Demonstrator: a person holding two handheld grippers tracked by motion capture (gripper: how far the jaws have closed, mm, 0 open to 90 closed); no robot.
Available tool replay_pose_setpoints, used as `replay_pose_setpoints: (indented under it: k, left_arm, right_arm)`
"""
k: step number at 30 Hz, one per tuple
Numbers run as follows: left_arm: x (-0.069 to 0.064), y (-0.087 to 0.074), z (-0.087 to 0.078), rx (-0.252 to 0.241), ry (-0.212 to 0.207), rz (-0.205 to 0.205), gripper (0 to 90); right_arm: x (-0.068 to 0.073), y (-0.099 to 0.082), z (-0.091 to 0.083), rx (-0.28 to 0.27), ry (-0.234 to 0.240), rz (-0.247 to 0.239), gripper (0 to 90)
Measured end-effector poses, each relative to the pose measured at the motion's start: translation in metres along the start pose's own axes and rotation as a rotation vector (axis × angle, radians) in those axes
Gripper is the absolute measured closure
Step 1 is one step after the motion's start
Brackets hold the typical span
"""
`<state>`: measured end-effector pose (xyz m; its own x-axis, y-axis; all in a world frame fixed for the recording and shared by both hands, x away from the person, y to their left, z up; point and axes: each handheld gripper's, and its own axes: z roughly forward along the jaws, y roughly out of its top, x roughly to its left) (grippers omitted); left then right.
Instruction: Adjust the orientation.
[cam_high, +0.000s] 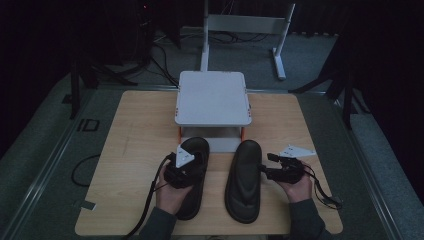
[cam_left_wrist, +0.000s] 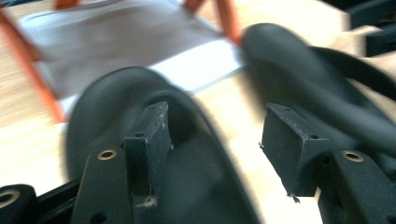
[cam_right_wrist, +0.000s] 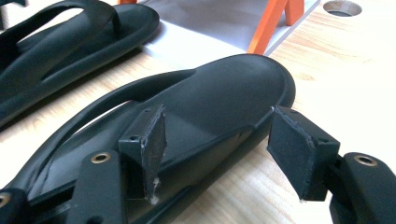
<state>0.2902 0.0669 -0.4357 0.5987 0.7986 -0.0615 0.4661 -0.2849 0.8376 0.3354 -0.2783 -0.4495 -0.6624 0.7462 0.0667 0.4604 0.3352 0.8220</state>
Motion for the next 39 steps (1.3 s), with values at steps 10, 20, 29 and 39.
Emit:
replay_pose_setpoints:
  k: [10, 20, 29, 39]
  left_arm:
    - [-0.065, -0.011, 0.01, 0.042, -0.109, 0.082, 39.1]
    - [-0.116, -0.03, 0.031, 0.129, -0.128, 0.176, 23.0]
    - [-0.131, -0.033, 0.05, 0.152, -0.079, 0.186, 14.1]
    - [-0.12, -0.03, 0.053, 0.171, 0.042, 0.168, 18.0]
  right_arm:
    - [-0.003, 0.0, 0.016, 0.04, 0.001, -0.001, 38.1]
    - [-0.002, -0.003, 0.02, 0.067, -0.002, -0.001, 41.6]
    - [0.001, -0.004, 0.022, 0.071, 0.004, -0.009, 41.8]
    - [0.005, -0.007, 0.014, 0.12, -0.039, -0.034, 42.2]
